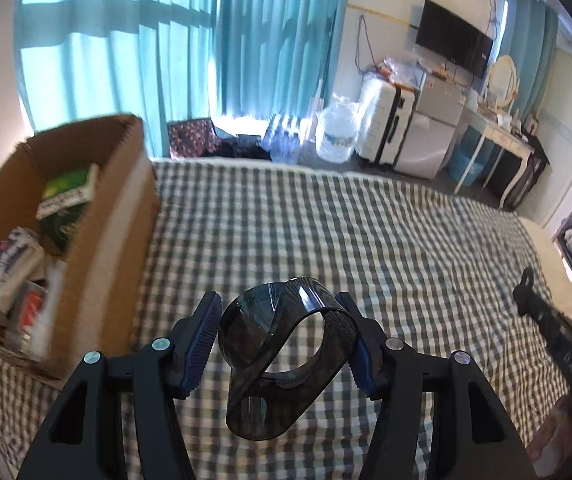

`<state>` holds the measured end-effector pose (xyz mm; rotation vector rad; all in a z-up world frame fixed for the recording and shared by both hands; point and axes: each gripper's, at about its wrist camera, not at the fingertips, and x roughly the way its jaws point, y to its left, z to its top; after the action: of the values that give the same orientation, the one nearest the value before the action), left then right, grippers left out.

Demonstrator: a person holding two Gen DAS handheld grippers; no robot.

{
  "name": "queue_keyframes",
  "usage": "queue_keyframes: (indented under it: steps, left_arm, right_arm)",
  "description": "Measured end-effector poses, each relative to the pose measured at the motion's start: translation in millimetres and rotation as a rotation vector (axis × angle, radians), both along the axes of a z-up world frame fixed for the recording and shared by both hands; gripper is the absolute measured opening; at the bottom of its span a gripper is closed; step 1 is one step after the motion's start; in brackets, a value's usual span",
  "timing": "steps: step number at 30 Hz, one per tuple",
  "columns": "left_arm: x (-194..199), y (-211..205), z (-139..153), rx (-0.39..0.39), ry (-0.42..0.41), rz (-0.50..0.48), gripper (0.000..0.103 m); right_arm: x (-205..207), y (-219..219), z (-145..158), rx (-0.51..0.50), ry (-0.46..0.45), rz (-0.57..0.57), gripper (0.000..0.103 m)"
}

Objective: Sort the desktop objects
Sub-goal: 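Carry the phone holder and hair tie into the cardboard box and release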

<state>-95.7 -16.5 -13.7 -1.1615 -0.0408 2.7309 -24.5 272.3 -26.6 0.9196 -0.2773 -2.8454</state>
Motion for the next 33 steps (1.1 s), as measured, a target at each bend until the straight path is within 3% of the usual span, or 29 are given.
queue_keyframes:
  steps: [2,11,16,20,21,22,24,25,26,29,33]
  left_arm:
    - [1,-22,17,0.006,0.016,0.022,0.06]
    - [-13,-140,70,-0.016,0.067,0.153,0.06]
    - [-28,-199,65,-0.042,0.036,0.22,0.06]
    - [-35,-229,54,-0.045,0.03,0.191,0.062]
    - [-36,-235,52,-0.026,0.025,0.174,0.077]
    - [-37,-241,48,-0.017,0.017,0.177,0.087]
    - [-40,-251,40,-0.002,-0.004,0.202,0.103]
    - [-39,-255,37,0.018,0.002,0.199,0.103]
    - [-36,-259,33,0.036,0.008,0.189,0.103]
    - [-27,-262,24,0.024,0.018,0.16,0.103]
    - [-11,-257,20,-0.02,0.072,0.106,0.103]
  right_arm:
    - [3,-32,15,0.019,0.028,0.048,0.004]
    - [-24,-196,71,-0.068,0.091,0.313,0.004]
    - [-53,-280,74,-0.13,0.043,0.408,0.004]
    - [-75,-323,65,-0.154,-0.032,0.417,0.005]
    - [-78,-329,65,-0.143,-0.042,0.416,0.005]
    - [-81,-336,63,-0.121,-0.056,0.409,0.009]
    - [-85,-340,59,-0.082,-0.093,0.352,0.042]
    - [-84,-333,57,-0.071,-0.103,0.313,0.086]
    - [-82,-329,56,-0.069,-0.097,0.273,0.102]
    - [-63,-316,56,-0.086,-0.031,0.2,0.102]
    - [-19,-302,59,0.004,0.054,0.037,0.102]
